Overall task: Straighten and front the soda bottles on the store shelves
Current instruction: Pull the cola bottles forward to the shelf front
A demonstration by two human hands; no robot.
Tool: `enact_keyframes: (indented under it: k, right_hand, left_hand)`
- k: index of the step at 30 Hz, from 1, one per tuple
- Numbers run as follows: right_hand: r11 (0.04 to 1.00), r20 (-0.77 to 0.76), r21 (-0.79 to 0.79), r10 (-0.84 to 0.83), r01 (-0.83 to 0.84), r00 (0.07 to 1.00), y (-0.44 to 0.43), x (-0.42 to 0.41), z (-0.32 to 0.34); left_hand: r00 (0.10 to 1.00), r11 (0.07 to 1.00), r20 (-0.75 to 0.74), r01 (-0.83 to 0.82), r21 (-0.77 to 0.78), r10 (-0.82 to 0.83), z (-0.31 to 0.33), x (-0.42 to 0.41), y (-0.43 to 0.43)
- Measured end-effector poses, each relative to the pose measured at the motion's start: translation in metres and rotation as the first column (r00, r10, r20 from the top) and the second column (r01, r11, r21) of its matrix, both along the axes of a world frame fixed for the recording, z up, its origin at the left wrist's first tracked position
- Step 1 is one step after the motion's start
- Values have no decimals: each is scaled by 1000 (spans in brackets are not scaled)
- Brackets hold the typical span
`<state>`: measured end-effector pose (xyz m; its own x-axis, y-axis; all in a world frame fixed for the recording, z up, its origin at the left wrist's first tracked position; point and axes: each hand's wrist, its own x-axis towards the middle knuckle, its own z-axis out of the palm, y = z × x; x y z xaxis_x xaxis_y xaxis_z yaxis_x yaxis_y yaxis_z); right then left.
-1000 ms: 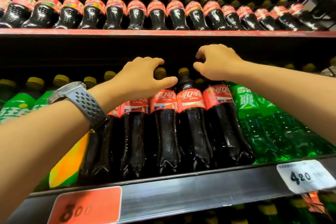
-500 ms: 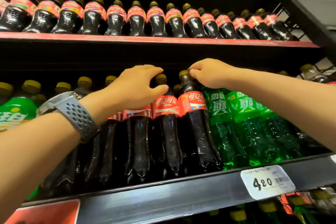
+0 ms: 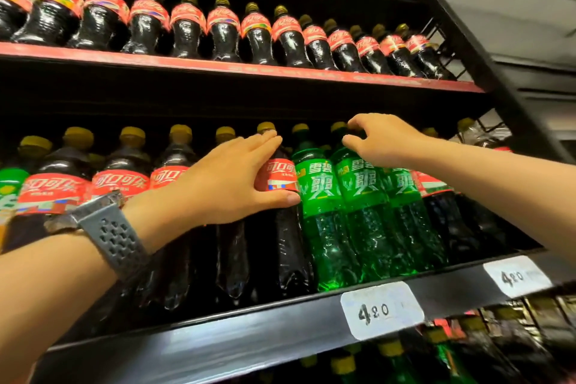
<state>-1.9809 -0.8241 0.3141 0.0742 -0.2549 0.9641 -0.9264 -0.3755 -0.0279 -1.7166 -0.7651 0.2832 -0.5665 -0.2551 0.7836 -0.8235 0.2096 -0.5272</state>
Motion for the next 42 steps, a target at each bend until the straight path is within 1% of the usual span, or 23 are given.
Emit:
enact_keyframes:
  k: [2,5,8,11,14,15,16,18,20,22,26,30,33,38,42]
  right_hand:
    - [999,1,31,6,-6,1000,-5,-2,-6]
    - [995,39,71,67,-70,997,-8,-5,-13]
    - [993,66,67,88,-93,994,-6,-11,-18]
    - [999,141,19,41,-44,989,-8,-27,-21]
    - [996,272,92,-23,-2,962,-10,-50,-30]
    - [993,290,119,-37,3,956,-10,-56,-37]
    - [991,286,131,-47,10,957,-11,-63,-45]
    - [993,246,118,-47,18,968,-14,-71,-65]
    - [993,248,118,-3,-27,969,-17,-78,-87]
    - [985,253,156,29,-71,967,-22,-84,-106]
    - [971,188,220,57,-99,981,-36,-95,-126]
    - [963,173,238,87,-127,981,-42,-106,-134]
    - [964,121,225,117,-142,986,-45,-116,-138]
    - [963,75,219,145,-158,987,-48,-119,-141]
    - [946,67,221,228,-238,971,-50,-126,-144]
  left_hand:
    - [1000,999,-10,15,28,-14,2,3,0]
    - [1000,999,-9,13,44,-12,1,5,-1]
    - [999,998,-26,29,51,-28,0,9,0]
    - [998,998,-10,55,32,-55,-1,6,3]
    - [999,998,0,43,42,-43,1,2,7]
    - [999,998,-5,43,41,-43,1,1,9]
    - [999,999,0,43,27,-43,-1,-1,10]
    - [998,998,60,23,-50,-20,-10,-10,11]
    - [990,996,137,-4,-89,16,-28,-30,12]
    - [984,1000,178,-10,-26,15,-49,-54,11]
    - [977,990,211,-35,134,6,-82,-92,2]
    - [974,962,200,-152,229,106,-95,-124,-7]
    - [966,954,171,-225,199,192,-104,-136,-10]
    - [968,951,102,-245,188,229,-120,-135,-4]
    - [974,964,4,-223,144,224,-126,-143,-6]
